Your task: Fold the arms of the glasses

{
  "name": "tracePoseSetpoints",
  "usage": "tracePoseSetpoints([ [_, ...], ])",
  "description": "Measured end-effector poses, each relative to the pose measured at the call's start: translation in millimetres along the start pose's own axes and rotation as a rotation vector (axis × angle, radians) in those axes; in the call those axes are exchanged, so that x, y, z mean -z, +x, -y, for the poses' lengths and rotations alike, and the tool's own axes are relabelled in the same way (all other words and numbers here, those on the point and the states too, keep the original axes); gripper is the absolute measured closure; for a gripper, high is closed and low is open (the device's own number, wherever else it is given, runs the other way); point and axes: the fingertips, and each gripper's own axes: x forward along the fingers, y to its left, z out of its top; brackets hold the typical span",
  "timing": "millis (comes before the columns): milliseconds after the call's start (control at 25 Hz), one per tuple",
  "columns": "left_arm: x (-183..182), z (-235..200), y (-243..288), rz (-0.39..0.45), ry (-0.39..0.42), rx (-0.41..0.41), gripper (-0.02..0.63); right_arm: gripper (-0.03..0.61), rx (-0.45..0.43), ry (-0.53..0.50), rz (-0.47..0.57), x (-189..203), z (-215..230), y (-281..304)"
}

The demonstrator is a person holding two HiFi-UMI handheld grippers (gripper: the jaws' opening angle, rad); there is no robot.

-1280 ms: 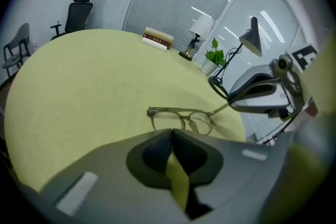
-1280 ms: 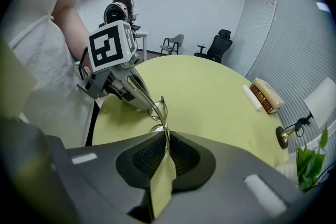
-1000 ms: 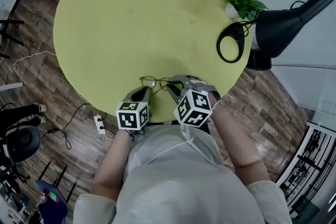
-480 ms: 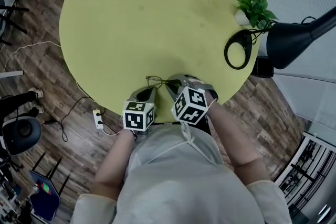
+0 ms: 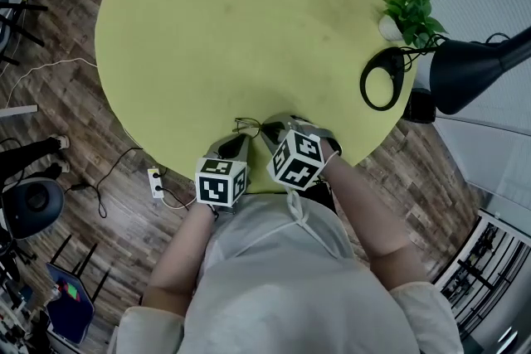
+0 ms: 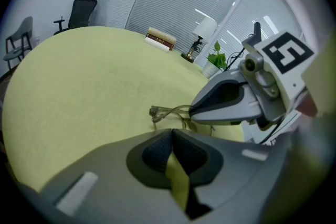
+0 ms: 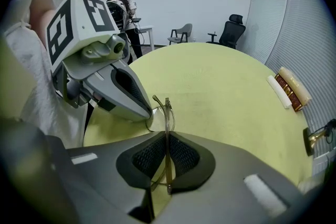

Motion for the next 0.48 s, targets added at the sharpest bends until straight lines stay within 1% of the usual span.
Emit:
tracePoseSetpoints([
  [240, 1.1, 0.5, 1.0, -0.002, 0.002, 0.005, 0.607, 0.561, 0.027, -0.085, -0.037, 3.9, 0.6, 9.9],
  [480, 0.7, 1.1, 1.1, -0.005, 0.001, 0.011, 0.607, 0.560, 0.027, -0.084, -0.021, 0.9, 4.3, 10.4],
])
